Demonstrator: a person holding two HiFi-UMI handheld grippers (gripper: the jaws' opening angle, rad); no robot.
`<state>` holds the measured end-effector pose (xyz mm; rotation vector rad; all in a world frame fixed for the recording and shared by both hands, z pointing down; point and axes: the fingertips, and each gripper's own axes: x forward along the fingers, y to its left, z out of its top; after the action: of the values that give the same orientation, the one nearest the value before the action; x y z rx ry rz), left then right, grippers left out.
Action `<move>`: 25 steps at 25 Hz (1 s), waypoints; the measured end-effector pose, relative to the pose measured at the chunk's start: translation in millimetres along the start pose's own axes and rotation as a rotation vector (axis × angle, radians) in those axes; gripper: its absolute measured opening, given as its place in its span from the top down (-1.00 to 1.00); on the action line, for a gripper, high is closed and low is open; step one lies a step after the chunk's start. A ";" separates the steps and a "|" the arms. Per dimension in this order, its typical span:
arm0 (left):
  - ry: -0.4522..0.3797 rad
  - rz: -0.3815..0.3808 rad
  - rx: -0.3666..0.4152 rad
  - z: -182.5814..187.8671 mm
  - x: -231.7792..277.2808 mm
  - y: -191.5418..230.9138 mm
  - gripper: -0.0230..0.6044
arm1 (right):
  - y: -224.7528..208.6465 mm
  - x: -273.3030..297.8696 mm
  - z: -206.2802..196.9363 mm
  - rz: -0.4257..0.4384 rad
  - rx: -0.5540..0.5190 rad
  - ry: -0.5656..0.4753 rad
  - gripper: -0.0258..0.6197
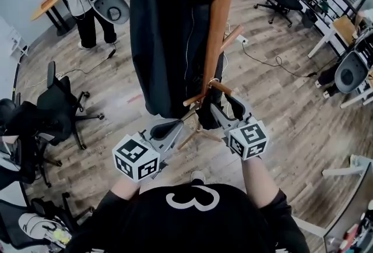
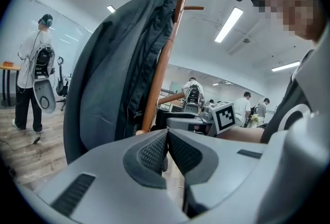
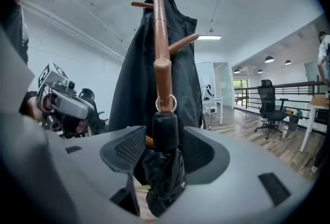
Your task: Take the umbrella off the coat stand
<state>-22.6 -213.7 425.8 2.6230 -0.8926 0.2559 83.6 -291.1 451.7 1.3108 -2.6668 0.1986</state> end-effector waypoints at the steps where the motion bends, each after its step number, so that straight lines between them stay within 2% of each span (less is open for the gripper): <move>1: 0.000 0.005 -0.002 0.2 -0.2 2.6 0.87 | -2.5 3.2 -1.1 -0.005 0.001 -0.001 0.25; 25: -0.003 0.051 -0.026 -7.3 -7.7 16.1 0.87 | -5.1 27.4 -15.5 -0.016 0.007 0.016 0.27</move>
<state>-39.1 -218.5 434.7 2.5796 -0.9587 0.2522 72.5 -312.4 472.7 1.3262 -2.6439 0.2158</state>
